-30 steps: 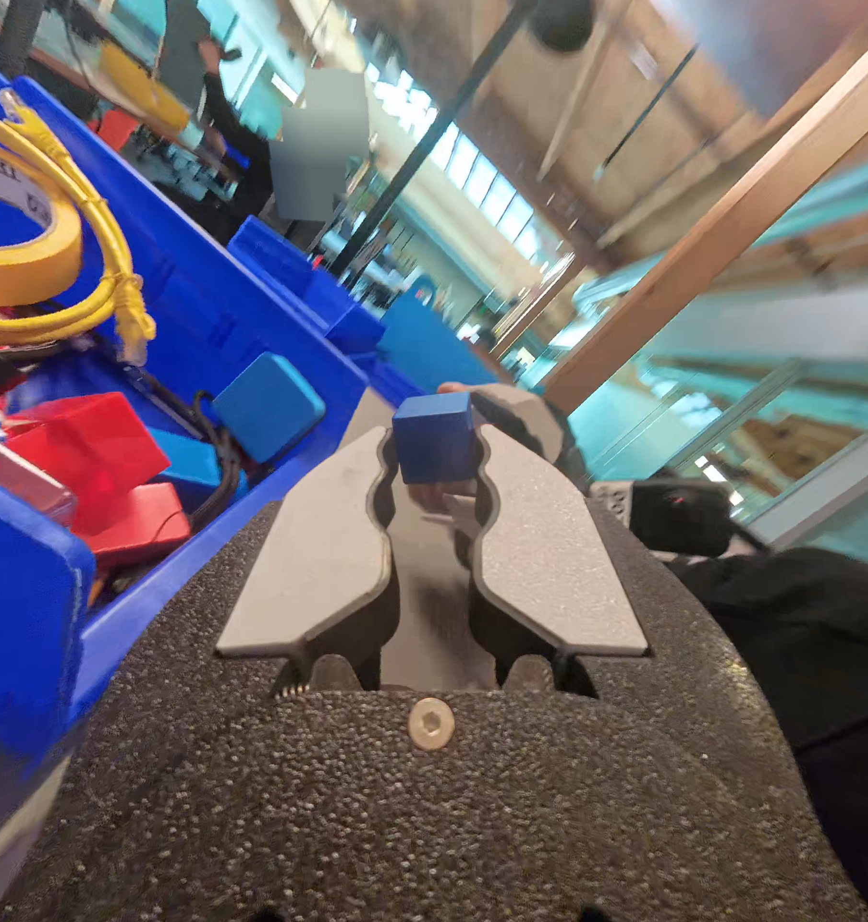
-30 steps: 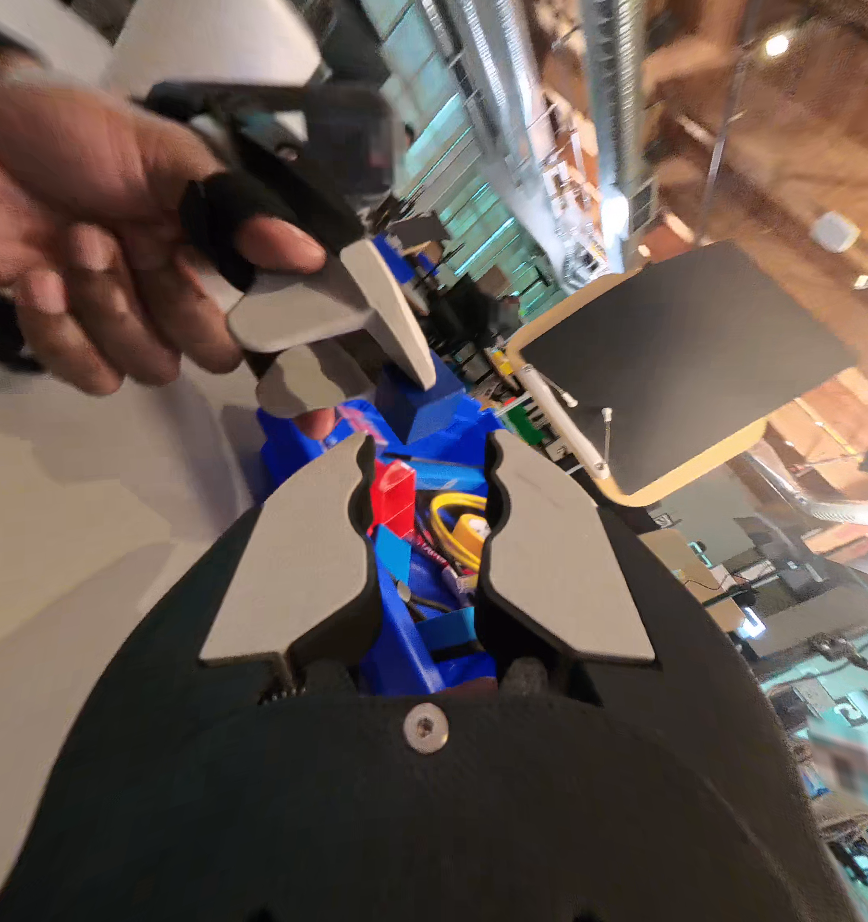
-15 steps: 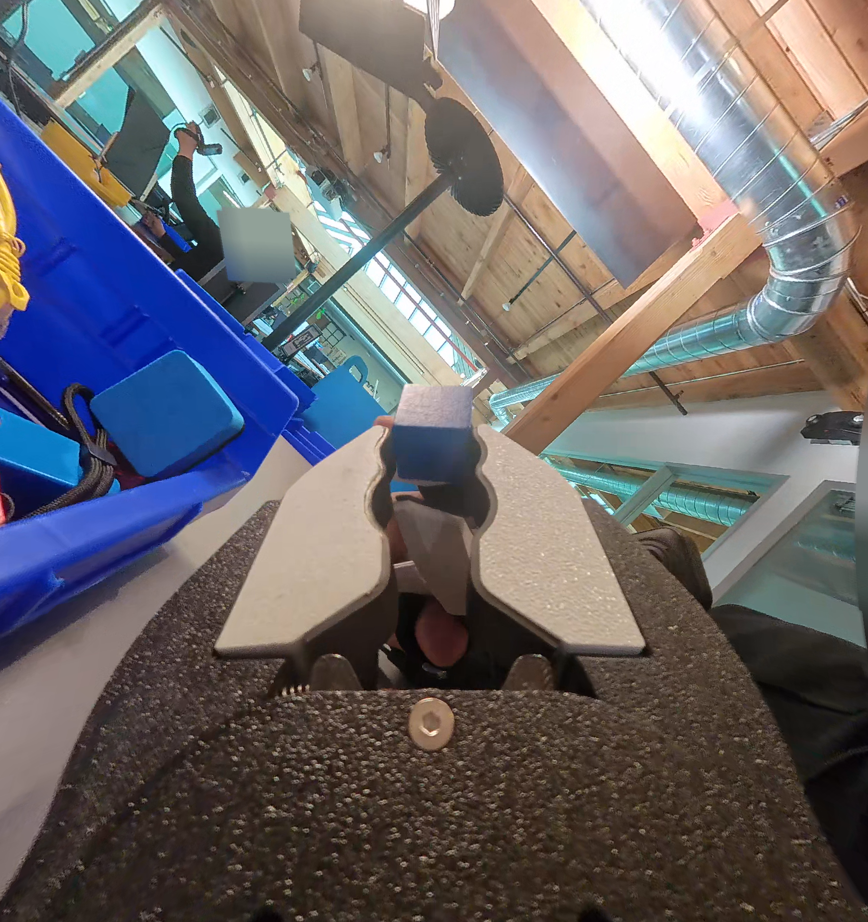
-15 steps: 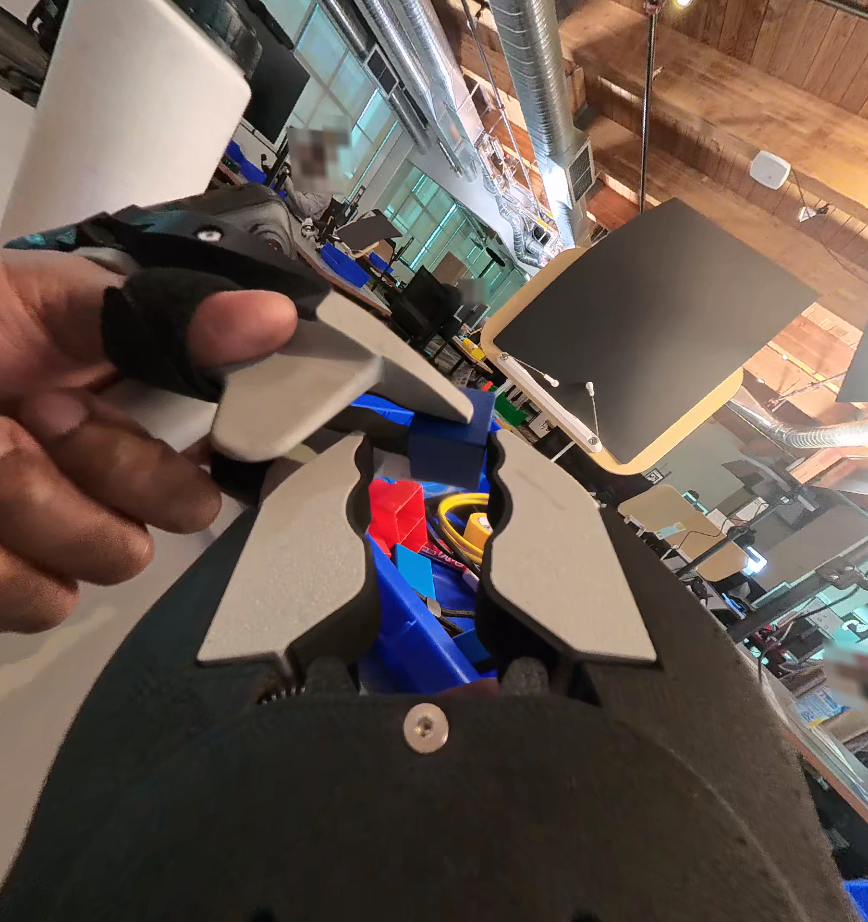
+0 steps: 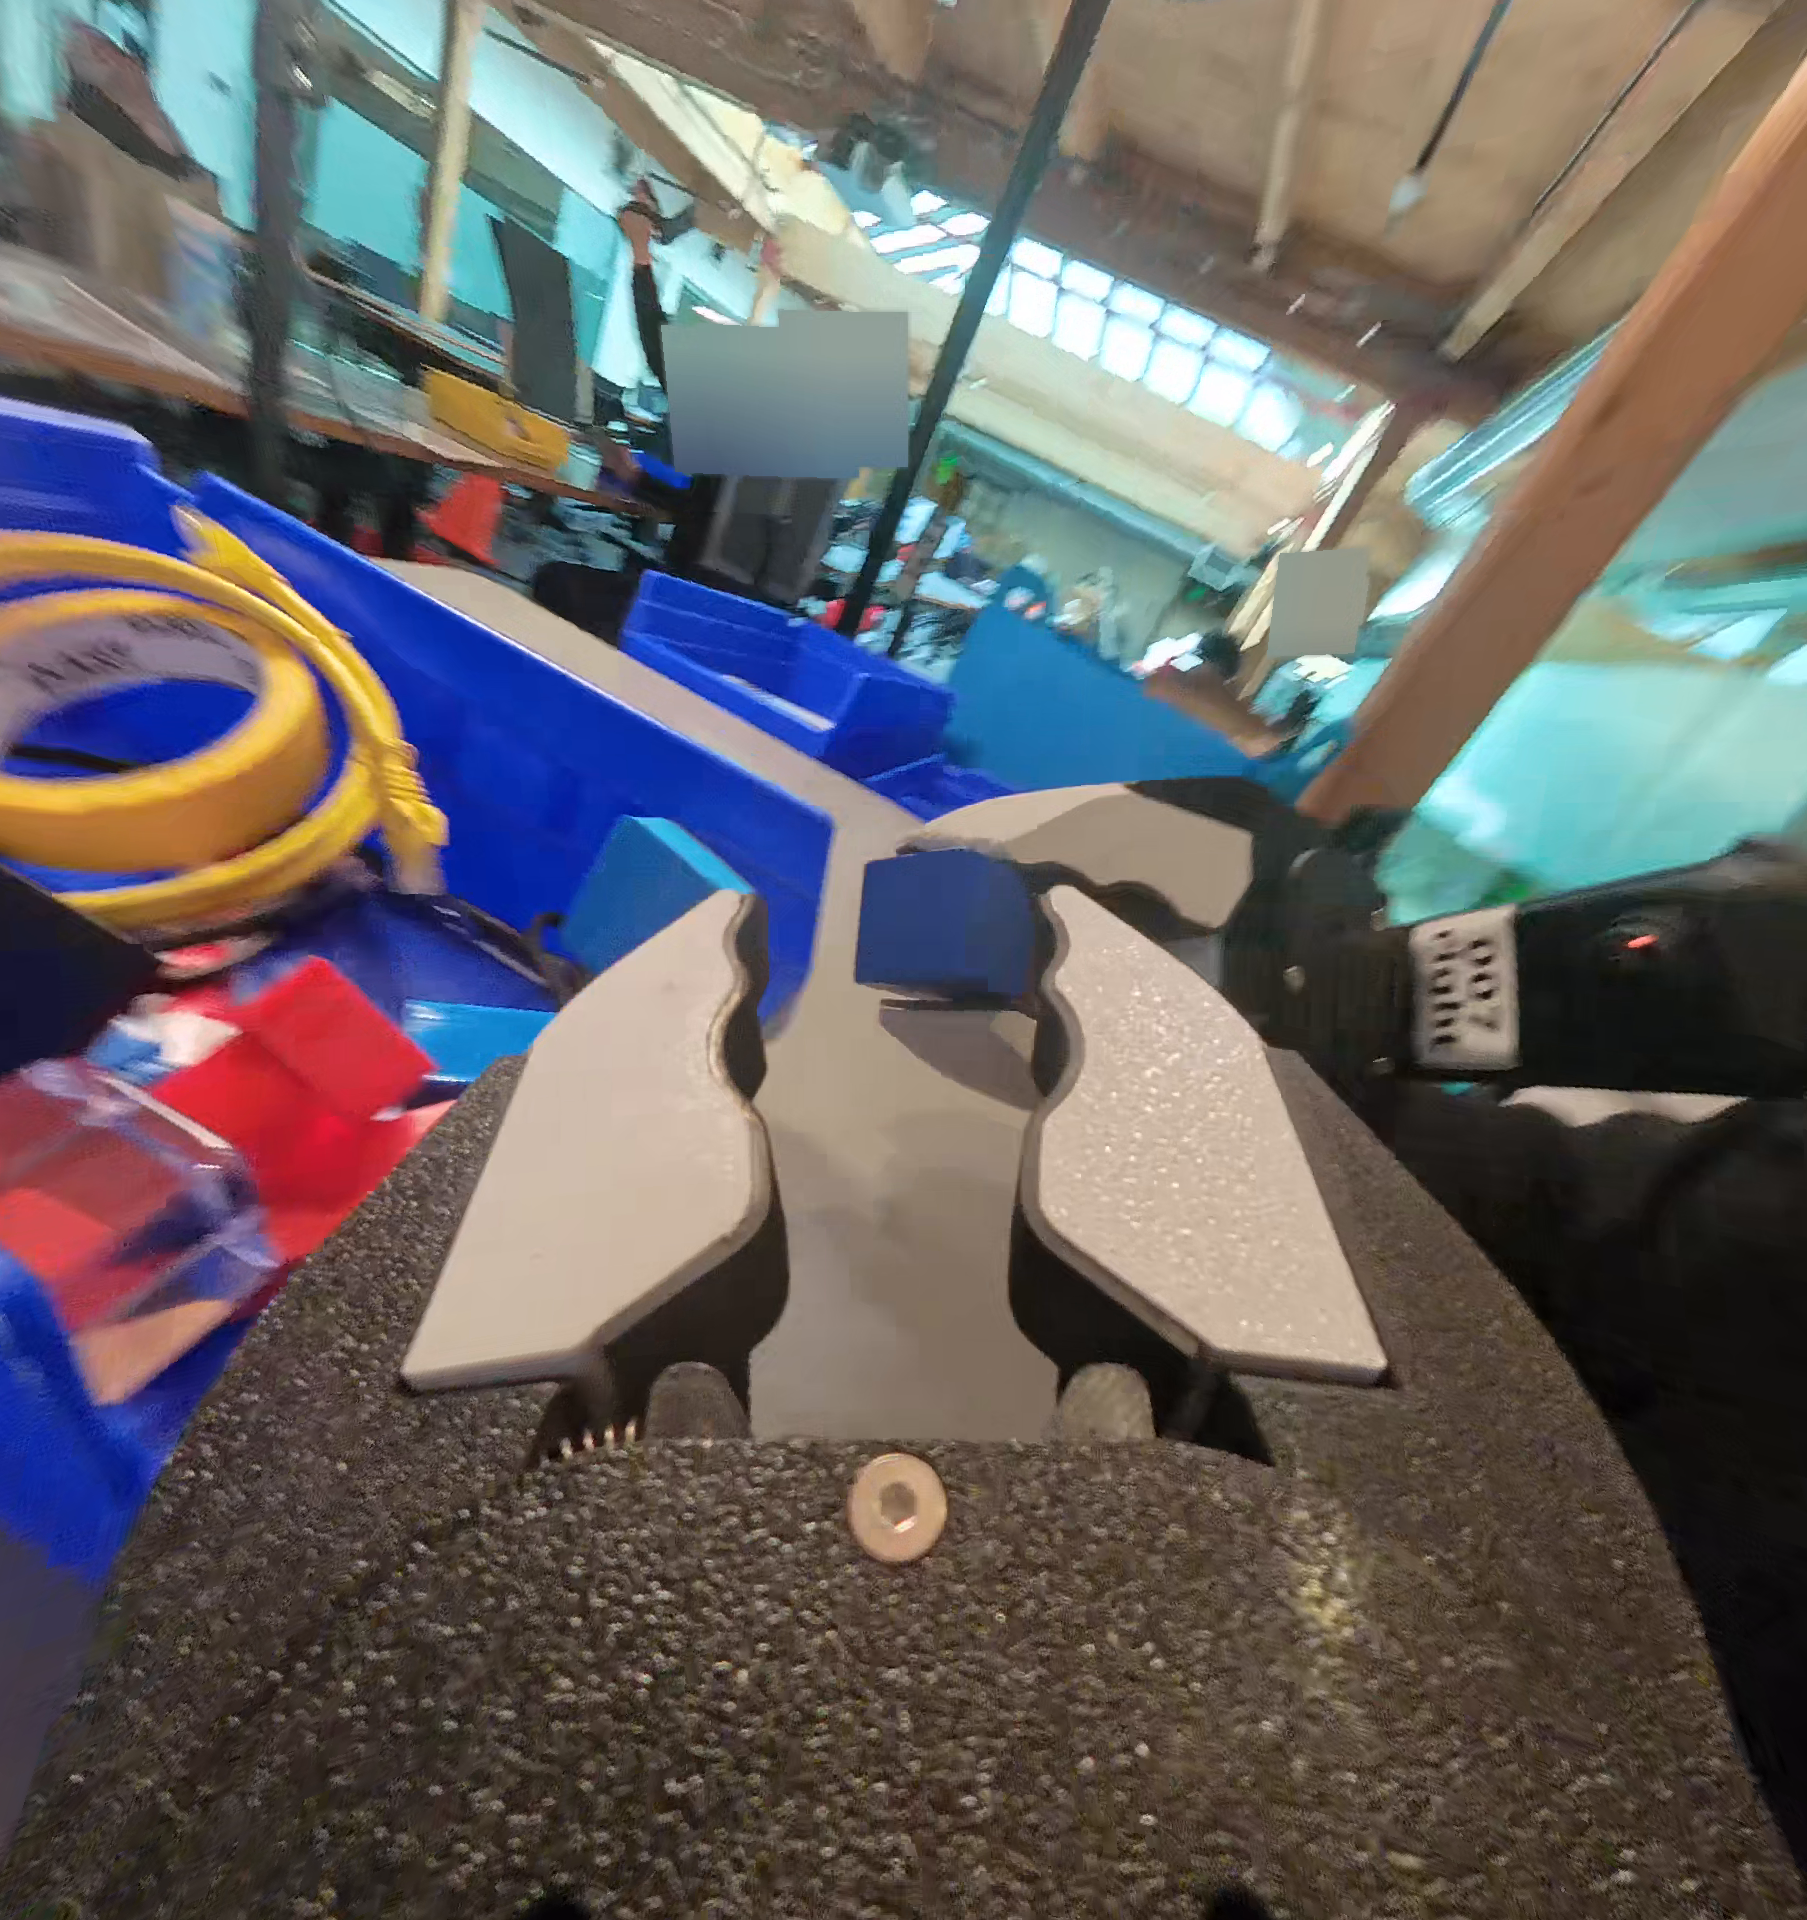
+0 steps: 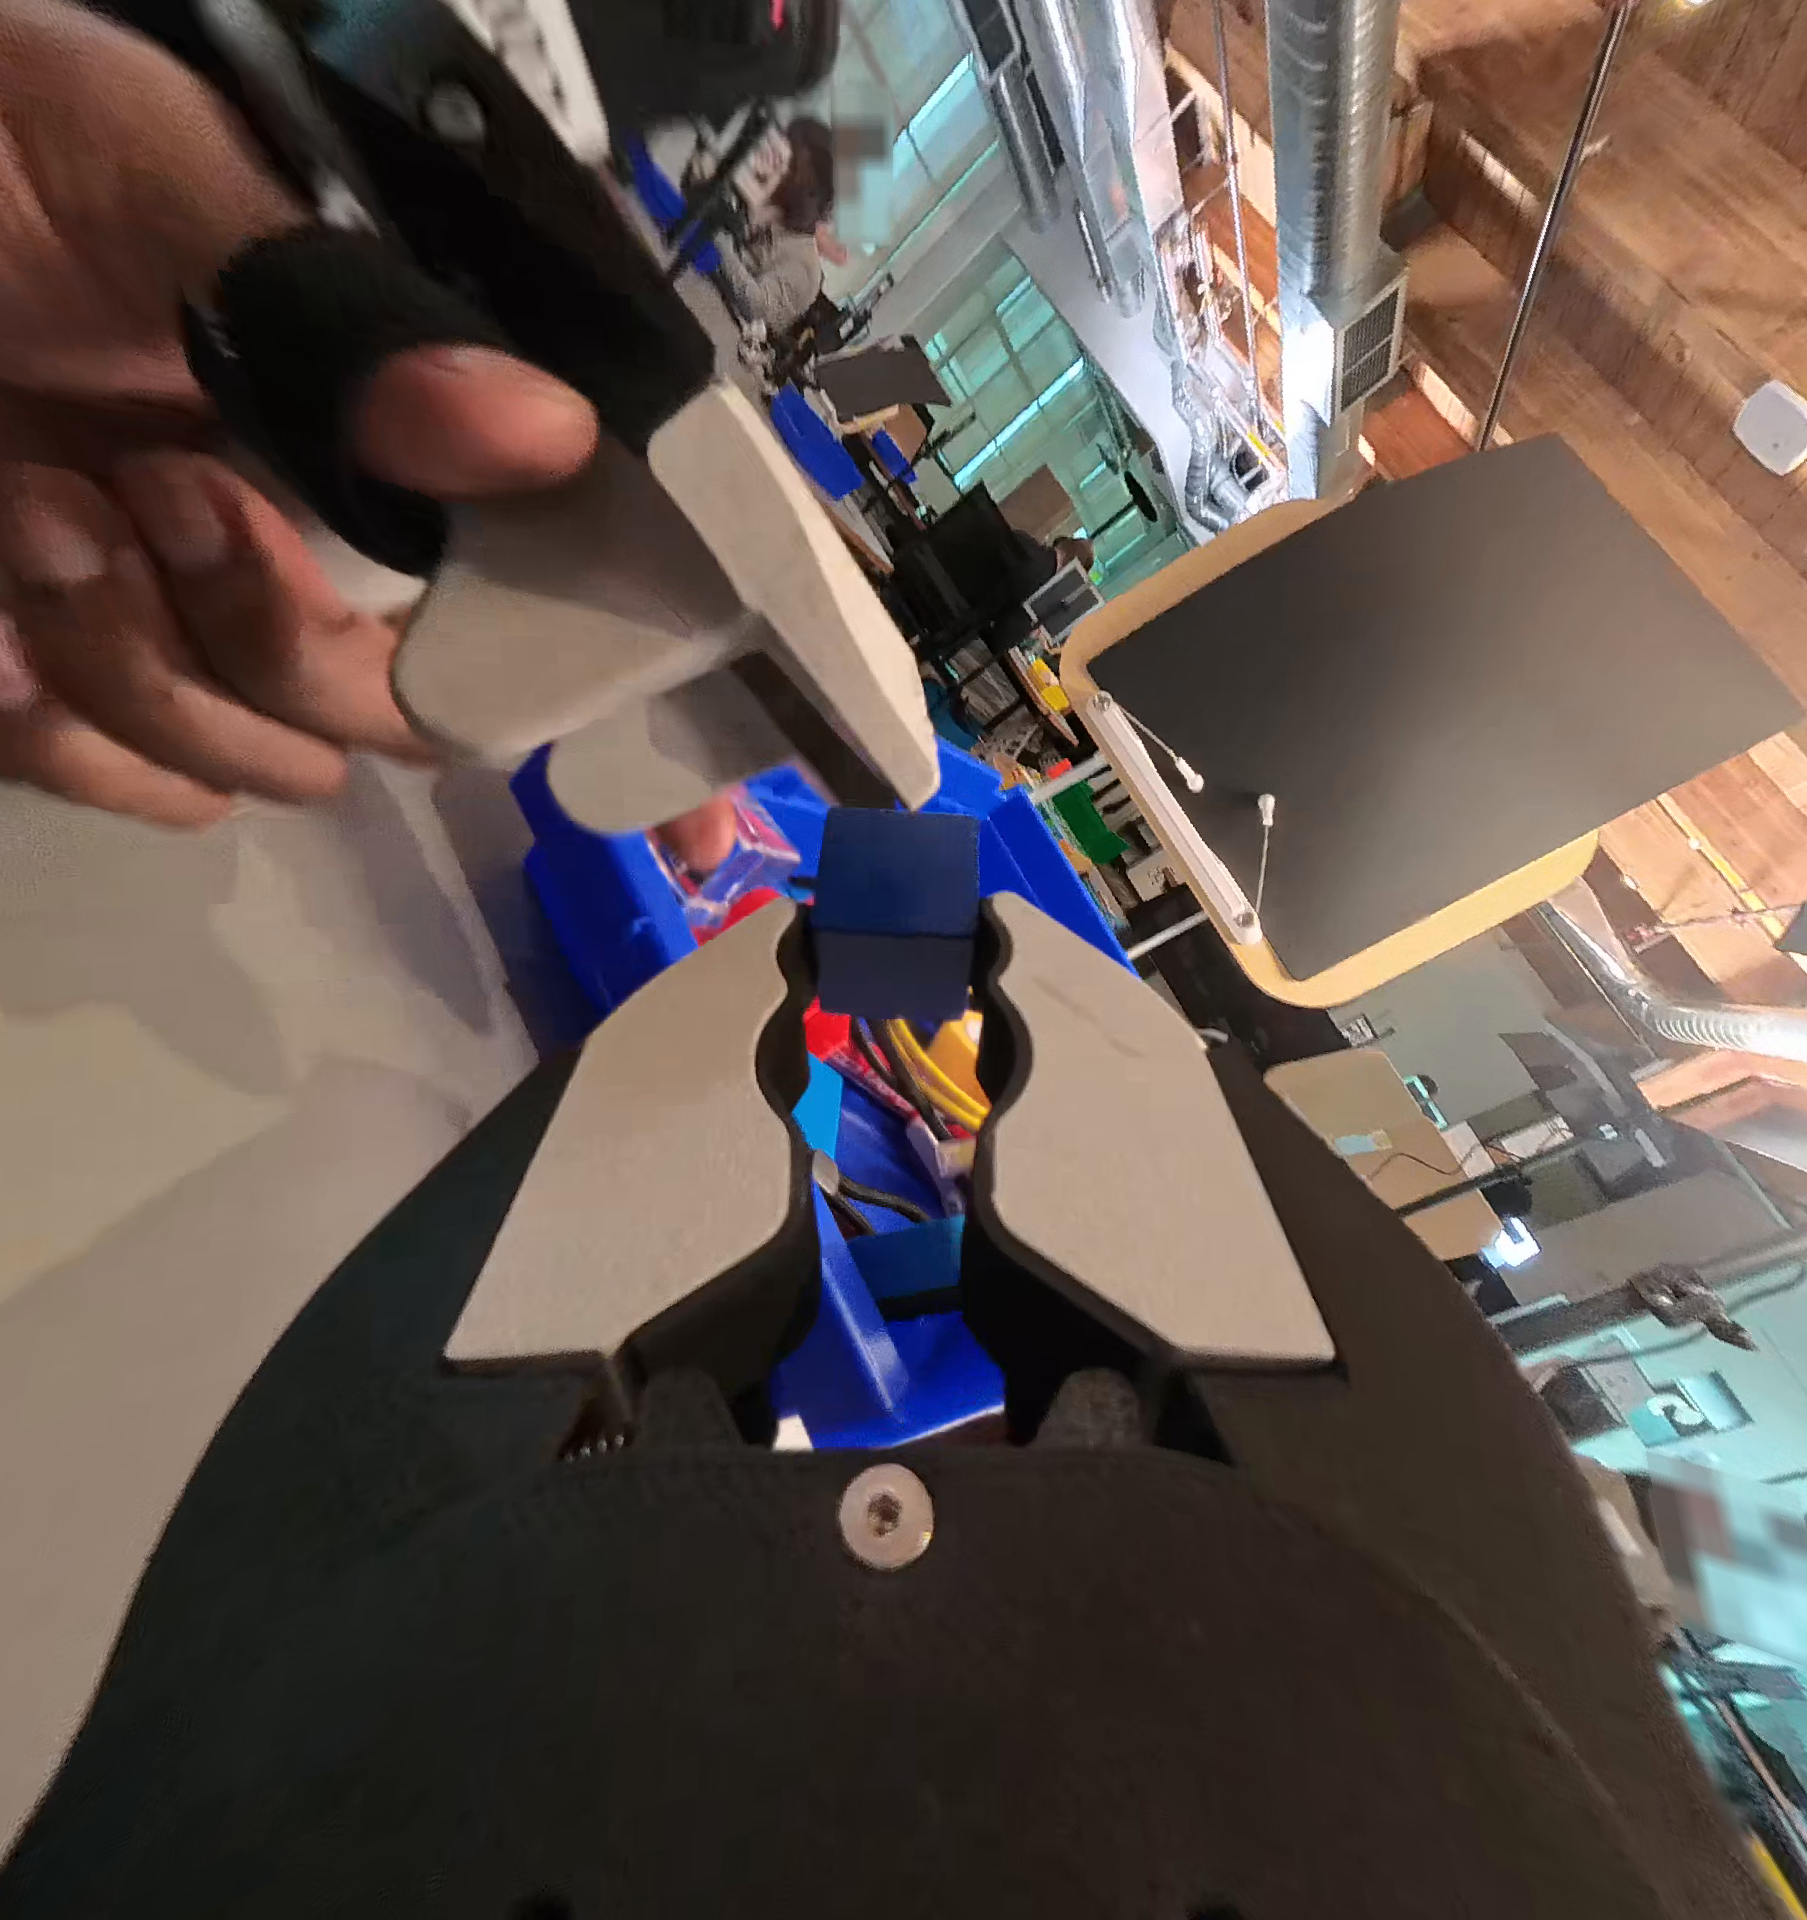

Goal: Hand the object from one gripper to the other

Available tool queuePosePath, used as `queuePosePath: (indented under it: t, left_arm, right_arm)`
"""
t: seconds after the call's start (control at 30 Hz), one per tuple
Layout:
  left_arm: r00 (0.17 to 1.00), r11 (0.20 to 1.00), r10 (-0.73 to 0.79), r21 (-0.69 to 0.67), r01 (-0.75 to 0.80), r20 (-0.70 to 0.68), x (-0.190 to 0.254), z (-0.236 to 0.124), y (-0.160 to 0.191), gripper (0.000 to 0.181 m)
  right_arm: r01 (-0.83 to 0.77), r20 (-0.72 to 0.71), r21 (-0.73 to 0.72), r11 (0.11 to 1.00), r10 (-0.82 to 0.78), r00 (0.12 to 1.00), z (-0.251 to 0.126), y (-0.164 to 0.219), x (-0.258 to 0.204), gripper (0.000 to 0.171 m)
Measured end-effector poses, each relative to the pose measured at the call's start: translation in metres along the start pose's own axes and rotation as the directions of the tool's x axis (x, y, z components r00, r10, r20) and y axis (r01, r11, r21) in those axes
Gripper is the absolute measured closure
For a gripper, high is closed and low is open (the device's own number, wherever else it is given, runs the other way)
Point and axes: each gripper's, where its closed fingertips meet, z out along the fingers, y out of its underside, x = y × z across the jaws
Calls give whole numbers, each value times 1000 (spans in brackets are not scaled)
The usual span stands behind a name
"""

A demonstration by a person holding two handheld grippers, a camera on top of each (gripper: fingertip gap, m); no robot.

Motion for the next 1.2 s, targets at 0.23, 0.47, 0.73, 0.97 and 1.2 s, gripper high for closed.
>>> queuePosePath:
  t: [0.23,0.47,0.73,0.97,1.2]
  left_arm:
    - [864,885,461,-177,-430,205,-9,2,8,132]
    - [861,868,470,-279,-411,194,-13,9,34,148]
    - [979,975,203,-99,-202,9,11,2,14,150]
    - [936,934,-199,-344,91,-291,38,-12,38,150]
    - [914,806,-211,-591,-39,-348,53,-28,82,150]
  right_arm:
    - [70,9,-153,986,-70,998,8,21,-11,142]
    - [156,21,-121,980,-154,988,9,11,-26,143]
    - [-14,61,58,998,10,998,-2,-9,-12,133]
    - [77,260,237,968,-140,956,-38,-22,-25,130]
    - [230,350,240,943,-305,886,-53,-12,-55,125]
